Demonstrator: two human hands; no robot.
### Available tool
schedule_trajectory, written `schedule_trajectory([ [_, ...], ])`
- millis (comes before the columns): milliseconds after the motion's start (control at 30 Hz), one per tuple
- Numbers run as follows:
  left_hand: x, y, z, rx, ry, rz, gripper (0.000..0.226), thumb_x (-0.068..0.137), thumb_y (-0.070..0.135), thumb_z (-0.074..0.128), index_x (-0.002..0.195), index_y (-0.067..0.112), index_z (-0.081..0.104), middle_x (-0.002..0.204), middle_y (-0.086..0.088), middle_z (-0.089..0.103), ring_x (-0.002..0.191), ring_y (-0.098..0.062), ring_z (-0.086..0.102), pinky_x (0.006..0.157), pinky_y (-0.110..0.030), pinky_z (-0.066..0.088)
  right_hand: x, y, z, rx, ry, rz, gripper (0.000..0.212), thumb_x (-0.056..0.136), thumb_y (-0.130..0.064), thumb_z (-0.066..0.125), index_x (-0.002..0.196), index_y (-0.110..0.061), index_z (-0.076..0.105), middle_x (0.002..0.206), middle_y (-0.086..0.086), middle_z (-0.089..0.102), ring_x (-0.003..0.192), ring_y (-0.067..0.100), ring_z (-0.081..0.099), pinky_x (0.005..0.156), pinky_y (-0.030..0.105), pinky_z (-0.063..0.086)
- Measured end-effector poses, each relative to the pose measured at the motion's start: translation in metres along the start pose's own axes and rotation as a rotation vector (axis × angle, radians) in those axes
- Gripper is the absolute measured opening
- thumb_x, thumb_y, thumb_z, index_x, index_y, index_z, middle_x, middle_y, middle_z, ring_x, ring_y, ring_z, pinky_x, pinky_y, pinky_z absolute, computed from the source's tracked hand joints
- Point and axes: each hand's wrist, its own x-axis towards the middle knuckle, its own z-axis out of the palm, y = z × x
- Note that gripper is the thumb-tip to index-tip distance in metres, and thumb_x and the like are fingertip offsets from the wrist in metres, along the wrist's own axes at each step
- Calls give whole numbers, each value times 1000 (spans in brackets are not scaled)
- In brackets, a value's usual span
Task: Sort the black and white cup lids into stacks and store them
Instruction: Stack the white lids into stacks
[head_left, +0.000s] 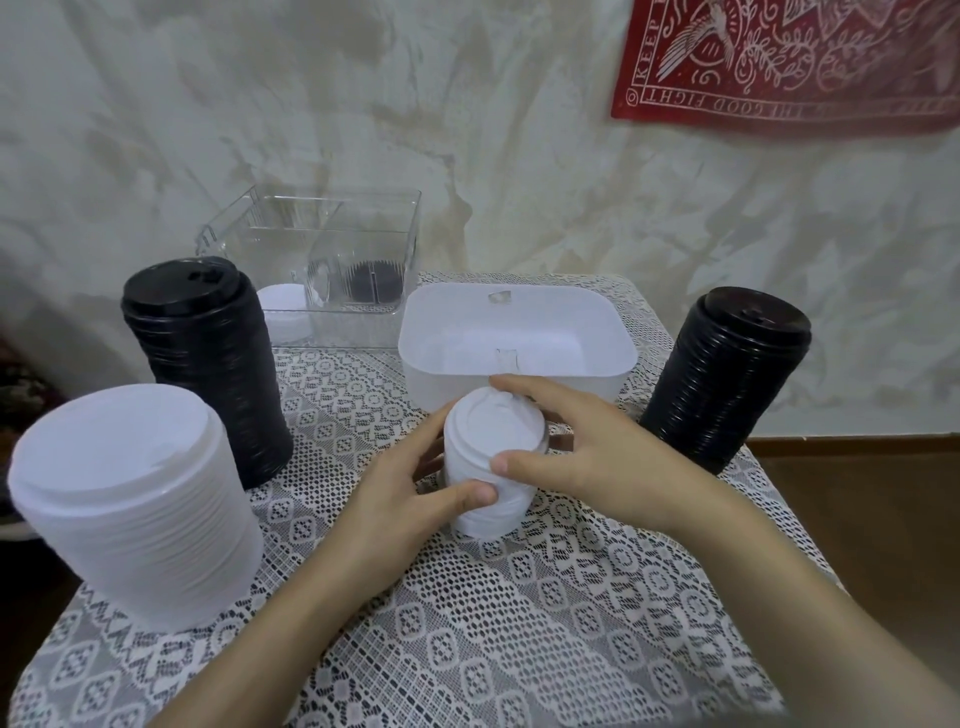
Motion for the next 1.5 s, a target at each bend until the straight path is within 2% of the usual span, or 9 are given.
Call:
schedule_trajectory([
  [100,0,-1,-1,13,8,-9,76,76,23,83,144,39,51,136,18,66,130,-6,60,109,-28,49,2,-1,0,-67,-19,10,83,75,-61,77,150,-46,44,149,-18,52,130,4,54,111,36,48],
  [233,-1,-2,0,56,29,-5,77,75,27,85,143,40,52,134,17,68,128,-7,61,109,-33,50,1,-4,0,-158,-1,24,78,83,-50,80,152,-42,43,151,-15,52,136,7,49,115,31,39],
  [400,-3,-4,1,94,49,-9,81,72,46,85,146,39,51,133,16,68,127,-8,62,107,-39,52,-3,-10,1,-248,44,43,79,81,-58,77,151,-46,41,149,-16,55,135,11,52,115,40,40],
  [600,-3,-3,1,124,49,0,83,72,50,84,147,39,50,132,16,68,126,-7,63,106,-37,53,-10,-21,5,-373,58,87,80,84,-68,67,153,-48,33,146,-11,57,132,17,55,108,39,44],
  [800,-2,-3,1,140,62,-2,75,71,51,84,139,51,51,130,18,69,123,-5,64,104,-37,54,-13,-28,11,-449,95,92,77,88,-71,59,154,-41,33,149,-9,56,133,21,53,103,37,42],
  [967,-2,-4,1,139,62,-1,78,73,51,84,144,45,52,131,16,69,125,-9,64,105,-42,54,-16,-33,14,-451,111,111,78,88,-72,58,155,-40,33,151,-8,54,135,23,52,104,38,42],
  [1133,-4,-4,5,95,69,-16,74,75,38,85,143,40,55,128,10,71,123,-13,65,103,-45,55,-17,-38,20,-482,149,130,77,88,-71,56,154,-37,36,146,-6,59,130,25,56,101,38,44],
  [1367,-4,-4,7,91,77,-5,71,74,38,85,139,46,55,127,10,71,121,-13,66,104,-46,54,-16,-36,27,-531,197,126,78,87,-76,54,152,-35,38,140,-6,62,126,26,58,94,38,44],
  [1500,-4,-3,8,64,71,-15,70,74,39,83,135,55,55,129,12,70,123,-11,65,104,-44,54,-15,-27,25,-404,222,114,82,81,-77,60,150,-39,43,133,-7,66,122,22,60,95,35,43],
])
